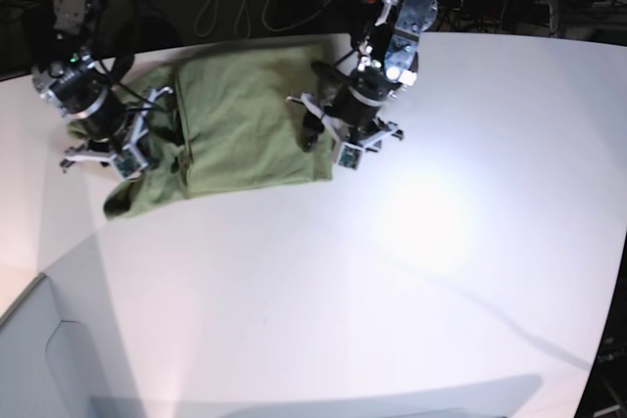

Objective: Fold the T-shirt properly
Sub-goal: 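Lift the strip end with the right gripper and fold it toward the left gripper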

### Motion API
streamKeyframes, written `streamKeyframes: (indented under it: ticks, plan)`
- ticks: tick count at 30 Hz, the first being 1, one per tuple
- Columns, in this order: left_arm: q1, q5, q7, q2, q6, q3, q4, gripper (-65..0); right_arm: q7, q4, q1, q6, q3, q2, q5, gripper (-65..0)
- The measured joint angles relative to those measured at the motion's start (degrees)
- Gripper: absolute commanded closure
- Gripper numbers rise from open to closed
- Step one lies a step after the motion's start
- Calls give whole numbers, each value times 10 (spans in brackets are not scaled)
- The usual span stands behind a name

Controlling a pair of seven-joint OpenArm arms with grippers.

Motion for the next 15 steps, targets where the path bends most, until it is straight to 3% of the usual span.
streamKeyframes:
  ticks: [15]
  plan:
    - [0,0,-2,-2,0,0,0,-303,1,34,17,0,-250,1,-2,-1]
